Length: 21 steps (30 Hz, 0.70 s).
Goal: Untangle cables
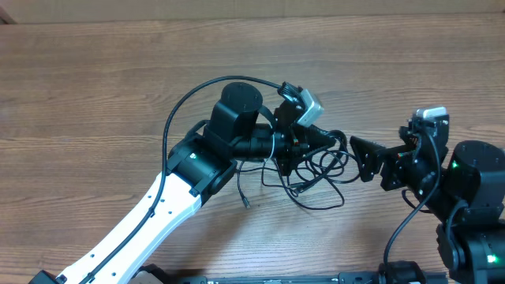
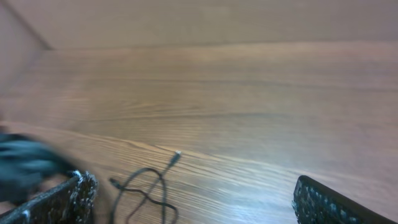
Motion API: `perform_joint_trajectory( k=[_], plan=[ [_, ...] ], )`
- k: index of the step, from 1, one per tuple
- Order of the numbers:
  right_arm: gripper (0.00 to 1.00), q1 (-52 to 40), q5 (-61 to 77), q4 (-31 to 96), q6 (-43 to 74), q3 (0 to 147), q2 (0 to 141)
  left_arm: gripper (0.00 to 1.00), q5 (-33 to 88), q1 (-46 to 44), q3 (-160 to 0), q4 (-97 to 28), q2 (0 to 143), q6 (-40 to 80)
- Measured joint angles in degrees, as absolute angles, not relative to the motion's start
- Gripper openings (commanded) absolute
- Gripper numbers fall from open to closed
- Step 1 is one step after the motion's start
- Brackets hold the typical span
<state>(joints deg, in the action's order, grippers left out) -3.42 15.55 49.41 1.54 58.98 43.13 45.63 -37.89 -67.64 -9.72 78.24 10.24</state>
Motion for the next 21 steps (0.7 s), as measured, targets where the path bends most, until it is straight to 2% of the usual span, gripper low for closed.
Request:
perform_joint_trajectory(
  k=[5, 13, 21],
  plan=[
    [1.0, -3.4, 12.1, 54.7, 1.3, 59.0, 43.1, 0.04, 50.2, -37.9, -67.6, -7.2, 78.2, 8.1],
    [1.0, -3.4, 26.0, 58.2, -10.8, 59.0, 43.1, 0.04, 44.8, -37.9, -67.6, -5.9, 78.2, 12.3],
    [1.0, -3.4, 31.6, 57.6, -13.5, 59.0, 43.1, 0.04, 45.0, -37.9, -67.6, -4.9, 78.2, 14.7]
  ],
)
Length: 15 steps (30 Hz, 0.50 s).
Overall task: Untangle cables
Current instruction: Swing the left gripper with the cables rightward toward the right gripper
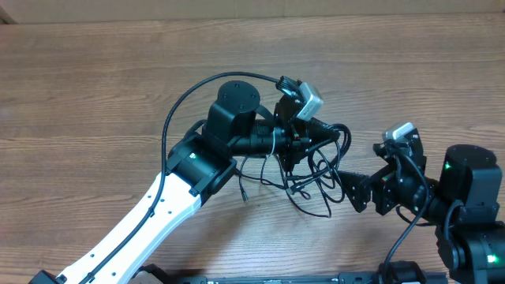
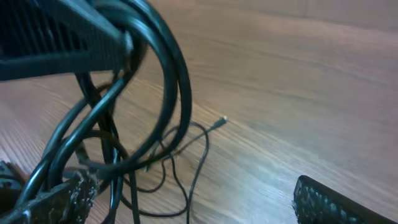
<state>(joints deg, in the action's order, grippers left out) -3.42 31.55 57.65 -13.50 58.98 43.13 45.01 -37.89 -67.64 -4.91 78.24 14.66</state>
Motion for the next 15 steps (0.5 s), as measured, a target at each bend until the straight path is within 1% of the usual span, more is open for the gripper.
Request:
perform_joint_trajectory(
  k=[3, 4, 6, 7, 9, 11, 12, 13, 14, 15],
  plan=[
    [1.0, -3.4, 33.1, 55.8, -13.6, 59.0, 43.1, 0.04, 47.9, -37.9, -67.6, -4.5, 78.2, 14.7],
    [0.97, -3.4, 33.3, 55.1, -13.6, 59.0, 43.1, 0.04, 49.5, -37.9, -67.6, -3.8, 78.2, 14.8],
    [0.81, -3.4, 33.8, 54.7, -13.7, 59.0, 43.1, 0.04, 54.1, -37.9, -67.6, -2.5, 78.2, 14.7],
    [0.79, -3.4, 34.0, 54.4, -13.7, 59.0, 43.1, 0.04, 56.1, -37.9, -67.6, -2.3, 78.2, 14.4],
    [0.65, -3.4, 34.8, 53.3, -13.6, 59.0, 43.1, 0.04, 60.6, -37.9, -67.6, -2.2, 78.2, 13.0],
    [0.55, -3.4, 35.9, 52.9, -13.7, 59.0, 43.1, 0.04, 63.2, -37.9, -67.6, -2.4, 78.2, 12.1],
    [0.45, -3.4, 36.8, 52.6, -13.8, 59.1, 43.1, 0.04, 64.0, -37.9, -67.6, -2.6, 78.2, 11.8],
    [0.23, -3.4, 37.6, 52.3, -13.8, 59.1, 43.1, 0.04, 64.6, -37.9, -67.6, -2.8, 78.2, 11.7],
    [0.04, -3.4, 38.7, 52.2, -13.8, 59.1, 43.1, 0.04, 65.0, -37.9, -67.6, -3.0, 78.2, 11.6],
    [0.04, -3.5, 39.7, 52.0, -13.8, 59.1, 43.1, 0.13, 65.2, -37.9, -67.6, -3.0, 78.2, 11.6]
  ],
)
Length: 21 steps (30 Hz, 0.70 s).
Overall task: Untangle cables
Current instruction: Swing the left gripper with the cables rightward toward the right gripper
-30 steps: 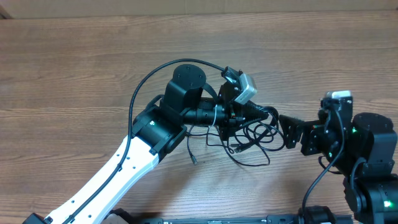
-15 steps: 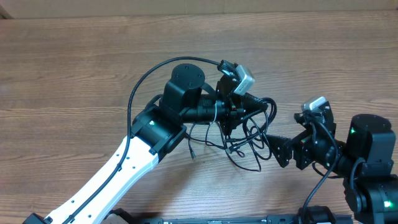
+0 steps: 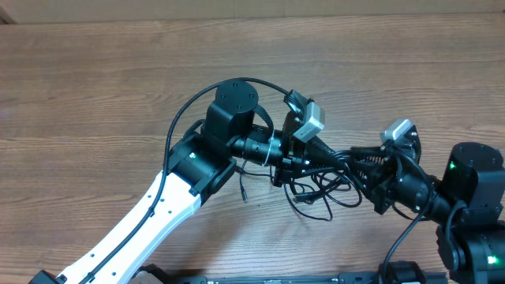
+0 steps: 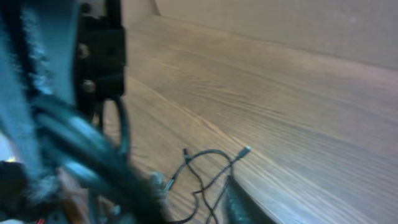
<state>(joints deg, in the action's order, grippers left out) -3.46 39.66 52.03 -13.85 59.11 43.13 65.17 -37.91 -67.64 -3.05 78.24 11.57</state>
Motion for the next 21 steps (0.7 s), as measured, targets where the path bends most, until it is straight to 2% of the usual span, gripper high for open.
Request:
perform_joint_trajectory(
  k=[2, 3, 4, 7, 14, 21],
  plan=[
    [0.04, -3.5, 40.5, 52.1, -13.7, 59.1, 43.1, 0.28, 65.0, -38.6, -67.6, -3.2, 78.3, 11.5],
    [0.04, -3.5, 40.5, 52.1, -13.7, 59.1, 43.1, 0.47, 64.9, -39.5, -67.6, -3.3, 78.3, 11.3],
    [0.04, -3.5, 40.3, 52.1, -13.6, 59.1, 43.1, 0.77, 64.6, -40.1, -67.6, -3.7, 78.3, 11.3],
    [0.04, -3.5, 34.6, 52.2, -9.1, 59.1, 43.1, 1.0, 63.6, -40.2, -67.6, -5.1, 78.3, 10.7],
    [0.04, -3.5, 9.4, 55.0, 12.8, 59.1, 43.2, 1.0, 55.7, -40.2, -67.6, -9.6, 78.3, 14.1],
    [0.04, -3.5, 1.5, 54.9, 28.8, 59.1, 43.2, 1.0, 44.0, -41.3, -67.6, -12.8, 78.3, 22.2]
  ],
)
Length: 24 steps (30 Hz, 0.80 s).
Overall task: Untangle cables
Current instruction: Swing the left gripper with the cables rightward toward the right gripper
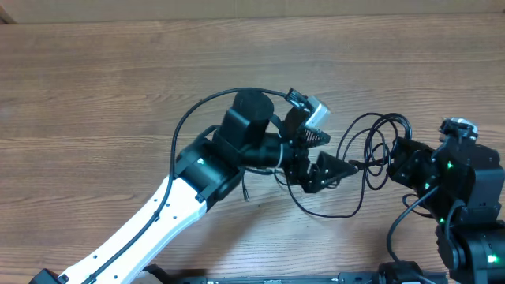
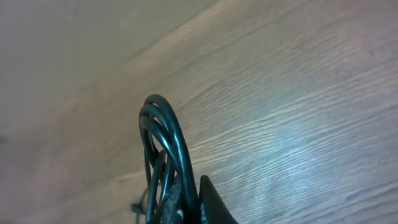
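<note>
A tangle of thin black cables point(image 1: 377, 139) stretches between my two grippers over the wooden table point(image 1: 118, 79). In the overhead view my right gripper point(image 1: 399, 166) is shut on several loops of it. These loops stand up from between its fingers in the right wrist view, where the cables point(image 2: 163, 134) rise out of the right gripper point(image 2: 193, 202). My left gripper point(image 1: 331, 152) sits just left of the loops with its two fingers apart. One strand runs from its lower fingertip to the right gripper. A lower loop point(image 1: 331, 211) lies on the table under both.
A free cable end point(image 1: 245, 193) lies on the wood beside the left arm's white link point(image 1: 158, 217). The right arm's base point(image 1: 473, 229) fills the lower right corner.
My right gripper, then at the bundle beside the left fingers, is now further right and shut on the loops. The cables are stretched out sideways. The left fingers now stand apart.
At first my left gripper held the bunched cables while the right gripper stood open, off to the right. The right gripper was then open, lower and closer to the bundle, then right against it. Now it holds the loops, away from the left gripper.
</note>
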Motion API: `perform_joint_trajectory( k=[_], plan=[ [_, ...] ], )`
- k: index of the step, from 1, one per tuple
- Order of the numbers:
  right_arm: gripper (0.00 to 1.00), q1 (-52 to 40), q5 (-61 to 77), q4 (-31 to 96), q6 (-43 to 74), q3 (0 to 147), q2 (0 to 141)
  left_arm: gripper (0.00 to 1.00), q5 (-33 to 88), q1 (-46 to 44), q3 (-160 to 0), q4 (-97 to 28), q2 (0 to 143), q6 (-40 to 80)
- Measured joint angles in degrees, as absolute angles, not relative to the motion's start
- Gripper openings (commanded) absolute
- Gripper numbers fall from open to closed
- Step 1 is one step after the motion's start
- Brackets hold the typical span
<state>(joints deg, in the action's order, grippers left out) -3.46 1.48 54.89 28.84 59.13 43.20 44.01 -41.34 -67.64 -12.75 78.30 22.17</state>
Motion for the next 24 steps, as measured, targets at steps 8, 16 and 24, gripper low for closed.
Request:
perform_joint_trajectory(
  k=[8, 16, 24],
  plan=[
    [0.04, -3.5, 1.1, 54.9, 33.8, 59.1, 43.5, 1.0, 27.8, -51.9, -67.6, -17.0, 78.3, 15.0],
    [0.04, -3.5, 4.1, 53.2, 34.9, 59.1, 43.5, 1.0, 5.3, -60.0, -67.6, -18.4, 79.3, 7.6],
    [0.04, -3.5, 7.3, 52.5, 35.8, 59.1, 43.5, 1.0, 2.2, -60.4, -67.6, -9.8, 84.0, 7.5]
  ],
)
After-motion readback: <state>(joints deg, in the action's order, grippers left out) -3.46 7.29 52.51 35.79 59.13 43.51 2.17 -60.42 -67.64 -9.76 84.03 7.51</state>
